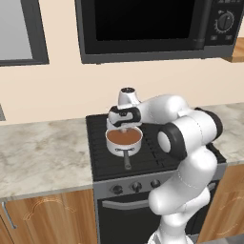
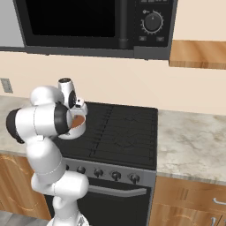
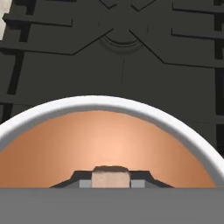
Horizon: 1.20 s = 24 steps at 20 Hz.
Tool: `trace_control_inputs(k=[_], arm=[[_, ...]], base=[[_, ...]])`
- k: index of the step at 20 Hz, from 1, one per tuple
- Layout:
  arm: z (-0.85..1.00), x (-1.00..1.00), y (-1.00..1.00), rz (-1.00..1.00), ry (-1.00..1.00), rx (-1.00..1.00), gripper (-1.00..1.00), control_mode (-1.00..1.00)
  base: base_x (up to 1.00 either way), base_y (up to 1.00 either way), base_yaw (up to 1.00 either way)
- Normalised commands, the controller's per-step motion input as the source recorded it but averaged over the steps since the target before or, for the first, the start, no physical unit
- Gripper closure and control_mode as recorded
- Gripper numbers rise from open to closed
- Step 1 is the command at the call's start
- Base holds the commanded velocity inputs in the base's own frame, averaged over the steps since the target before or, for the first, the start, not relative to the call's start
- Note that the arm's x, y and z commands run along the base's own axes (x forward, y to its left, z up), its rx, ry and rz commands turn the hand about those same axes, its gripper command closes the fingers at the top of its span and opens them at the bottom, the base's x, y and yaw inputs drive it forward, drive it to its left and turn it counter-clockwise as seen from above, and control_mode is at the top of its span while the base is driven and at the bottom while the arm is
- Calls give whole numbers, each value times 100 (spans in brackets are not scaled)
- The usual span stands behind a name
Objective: Pick up the sugar cube(s) and place them in the saucepan with hot chocolate.
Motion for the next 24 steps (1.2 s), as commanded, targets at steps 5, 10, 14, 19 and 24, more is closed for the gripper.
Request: trace_control_inputs(k=[5, 10, 14, 19, 24], arm=[[48, -8, -3, 0, -1, 1, -100, -100], [39, -39, -10, 0, 0, 3, -100, -100], [36, -93, -36, 0, 0, 8, -100, -100], [42, -94, -36, 0, -4, 5, -100, -100], [39, -88, -29, 0, -8, 1, -100, -100]], base=[[0, 0, 0], [0, 0, 0], [0, 0, 0], [0, 0, 0], [0, 0, 0]])
